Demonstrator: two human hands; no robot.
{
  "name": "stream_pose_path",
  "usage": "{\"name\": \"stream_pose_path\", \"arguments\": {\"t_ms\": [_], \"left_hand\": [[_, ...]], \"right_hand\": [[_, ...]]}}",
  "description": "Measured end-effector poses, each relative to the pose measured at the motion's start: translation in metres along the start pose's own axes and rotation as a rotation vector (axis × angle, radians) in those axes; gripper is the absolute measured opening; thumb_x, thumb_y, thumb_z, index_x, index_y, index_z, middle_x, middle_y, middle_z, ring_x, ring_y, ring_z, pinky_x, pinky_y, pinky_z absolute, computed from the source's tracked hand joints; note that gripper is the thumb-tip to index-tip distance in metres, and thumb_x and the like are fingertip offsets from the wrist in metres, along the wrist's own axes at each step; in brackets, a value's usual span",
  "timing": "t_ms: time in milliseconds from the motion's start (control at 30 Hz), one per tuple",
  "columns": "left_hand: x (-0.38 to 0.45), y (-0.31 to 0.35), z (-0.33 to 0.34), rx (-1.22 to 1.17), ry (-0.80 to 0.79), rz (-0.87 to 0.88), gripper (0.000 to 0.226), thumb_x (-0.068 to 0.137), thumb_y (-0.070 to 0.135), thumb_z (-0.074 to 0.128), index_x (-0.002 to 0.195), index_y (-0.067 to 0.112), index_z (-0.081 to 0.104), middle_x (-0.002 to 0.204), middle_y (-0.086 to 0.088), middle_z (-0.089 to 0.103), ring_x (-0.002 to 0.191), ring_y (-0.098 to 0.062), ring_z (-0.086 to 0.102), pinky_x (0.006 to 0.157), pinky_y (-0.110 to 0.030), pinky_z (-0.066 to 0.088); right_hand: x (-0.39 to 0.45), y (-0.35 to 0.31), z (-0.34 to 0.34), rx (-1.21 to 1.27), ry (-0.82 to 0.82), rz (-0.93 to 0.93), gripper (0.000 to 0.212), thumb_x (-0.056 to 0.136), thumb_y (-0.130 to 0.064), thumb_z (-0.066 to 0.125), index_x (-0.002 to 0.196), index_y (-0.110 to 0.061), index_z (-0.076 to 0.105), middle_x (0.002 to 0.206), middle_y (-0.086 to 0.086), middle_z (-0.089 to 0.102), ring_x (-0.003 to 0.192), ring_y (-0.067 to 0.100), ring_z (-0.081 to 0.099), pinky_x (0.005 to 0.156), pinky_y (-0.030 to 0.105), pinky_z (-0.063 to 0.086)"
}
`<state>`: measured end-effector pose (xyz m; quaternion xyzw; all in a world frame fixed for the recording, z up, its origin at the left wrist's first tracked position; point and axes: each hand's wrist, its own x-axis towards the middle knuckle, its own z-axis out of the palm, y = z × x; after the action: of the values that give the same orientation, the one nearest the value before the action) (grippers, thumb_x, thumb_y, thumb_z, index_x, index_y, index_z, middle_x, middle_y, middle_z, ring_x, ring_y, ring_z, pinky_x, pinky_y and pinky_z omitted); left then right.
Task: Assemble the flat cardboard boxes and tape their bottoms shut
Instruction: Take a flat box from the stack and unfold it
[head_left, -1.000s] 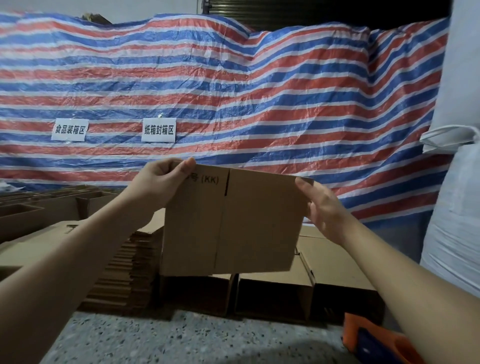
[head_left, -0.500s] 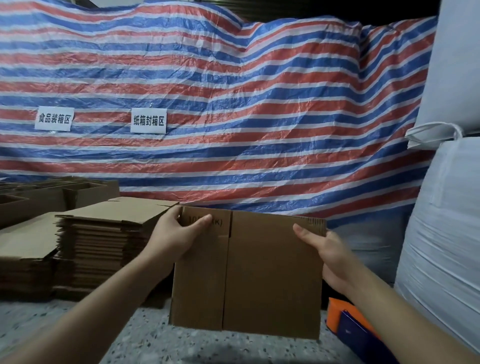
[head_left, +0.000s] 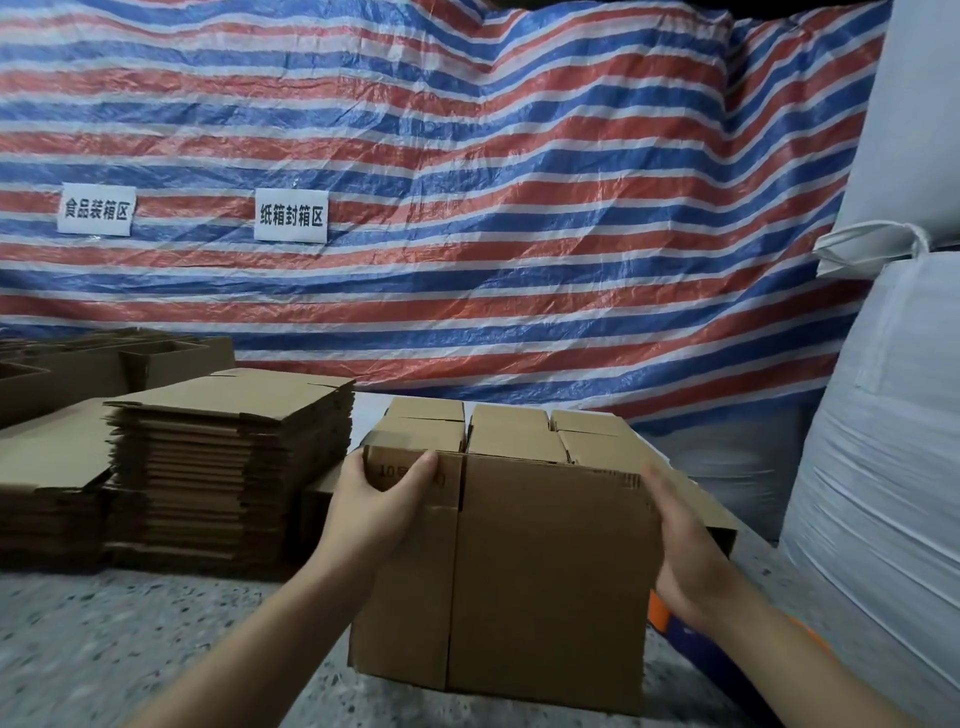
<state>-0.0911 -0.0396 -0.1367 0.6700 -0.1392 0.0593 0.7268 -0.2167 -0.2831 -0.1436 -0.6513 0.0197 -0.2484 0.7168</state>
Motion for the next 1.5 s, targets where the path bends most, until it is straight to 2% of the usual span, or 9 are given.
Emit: {"name": "stream_pose_path", "arguments": {"t_ms": [167, 433, 567, 667, 800, 900, 1033, 1233, 1500], "left_hand": [[-0.004, 0.005, 0.01, -0.059, 0.029, -0.047, 0.063, 0.073, 0.059, 0.076, 0.121, 0.025, 0.052, 0.105, 0.006, 0.062, 0.095, -0.011, 0.059, 0.068, -0.027, 0.047], [-0.008, 0.003, 0.015, -0.155, 0.053, -0.041, 0.069, 0.074, 0.054, 0.077, 0.129, 0.024, 0.047, 0.11, 0.007, 0.058, 0.098, -0.008, 0.056, 0.081, -0.034, 0.05], [-0.008, 0.004, 0.015, -0.164, 0.035, -0.035, 0.07, 0.076, 0.052, 0.076, 0.133, 0.03, 0.043, 0.108, 0.013, 0.058, 0.096, -0.005, 0.056, 0.075, -0.03, 0.047], [-0.003, 0.006, 0.01, -0.084, -0.075, -0.056, 0.08, 0.078, 0.057, 0.071, 0.145, 0.034, 0.034, 0.118, 0.011, 0.054, 0.107, -0.012, 0.053, 0.089, -0.036, 0.043], [-0.002, 0.02, 0.009, -0.122, -0.382, -0.197, 0.033, 0.082, 0.06, 0.06, 0.105, 0.037, 0.067, 0.096, 0.003, 0.074, 0.084, -0.015, 0.072, 0.075, -0.039, 0.053], [-0.002, 0.02, 0.008, -0.171, -0.485, -0.285, 0.047, 0.086, 0.066, 0.05, 0.106, 0.029, 0.07, 0.095, -0.007, 0.076, 0.081, -0.022, 0.075, 0.06, -0.032, 0.057], [-0.007, 0.013, 0.011, -0.263, -0.437, -0.314, 0.051, 0.089, 0.059, 0.053, 0.104, 0.013, 0.072, 0.084, -0.013, 0.075, 0.066, -0.022, 0.071, 0.056, -0.027, 0.055], [-0.002, 0.009, 0.004, -0.286, -0.386, -0.306, 0.05, 0.09, 0.056, 0.052, 0.088, 0.012, 0.078, 0.085, -0.013, 0.074, 0.071, -0.023, 0.07, 0.078, -0.036, 0.05], [-0.004, 0.013, 0.006, -0.333, -0.434, -0.302, 0.056, 0.095, 0.062, 0.04, 0.082, 0.025, 0.08, 0.083, -0.01, 0.075, 0.071, -0.019, 0.073, 0.058, -0.027, 0.055]], "right_hand": [[0.009, -0.02, -0.011, 0.203, -0.079, 0.148, 0.078, 0.089, -0.073, 0.043, 0.116, -0.007, 0.074, 0.123, 0.025, 0.068, 0.107, 0.035, 0.069, 0.085, 0.046, 0.058], [0.014, -0.03, -0.006, 0.161, -0.251, 0.317, 0.051, 0.093, -0.041, 0.047, 0.125, -0.009, 0.071, 0.119, 0.018, 0.071, 0.102, 0.027, 0.071, 0.082, 0.042, 0.058], [0.009, -0.029, -0.007, 0.087, -0.246, 0.27, 0.05, 0.091, -0.038, 0.046, 0.126, -0.011, 0.07, 0.122, 0.017, 0.069, 0.102, 0.027, 0.069, 0.082, 0.041, 0.058], [0.002, -0.031, -0.001, 0.066, -0.203, 0.173, 0.047, 0.092, -0.042, 0.046, 0.116, -0.014, 0.074, 0.101, 0.012, 0.072, 0.089, 0.021, 0.07, 0.072, 0.036, 0.059], [-0.005, -0.028, 0.015, 0.036, -0.064, 0.04, 0.053, 0.104, -0.041, 0.032, 0.087, -0.029, 0.081, 0.085, 0.007, 0.076, 0.073, 0.014, 0.074, 0.057, 0.029, 0.058], [-0.009, -0.019, 0.027, -0.013, 0.024, -0.01, 0.053, 0.106, -0.045, 0.03, 0.091, -0.033, 0.08, 0.093, 0.009, 0.078, 0.081, 0.018, 0.076, 0.059, 0.029, 0.058], [-0.014, -0.008, 0.038, 0.036, 0.087, -0.011, 0.047, 0.106, -0.046, 0.033, 0.096, -0.034, 0.077, 0.096, 0.006, 0.077, 0.086, 0.016, 0.075, 0.058, 0.026, 0.059], [-0.01, -0.008, 0.032, 0.211, 0.117, 0.097, 0.062, 0.105, -0.053, 0.03, 0.079, -0.031, 0.082, 0.089, 0.007, 0.078, 0.078, 0.018, 0.077, 0.069, 0.037, 0.056], [-0.011, 0.014, 0.033, 0.19, 0.15, 0.173, 0.069, 0.098, -0.058, 0.034, 0.063, -0.02, 0.08, 0.068, 0.008, 0.075, 0.061, 0.019, 0.074, 0.047, 0.026, 0.056]]}}
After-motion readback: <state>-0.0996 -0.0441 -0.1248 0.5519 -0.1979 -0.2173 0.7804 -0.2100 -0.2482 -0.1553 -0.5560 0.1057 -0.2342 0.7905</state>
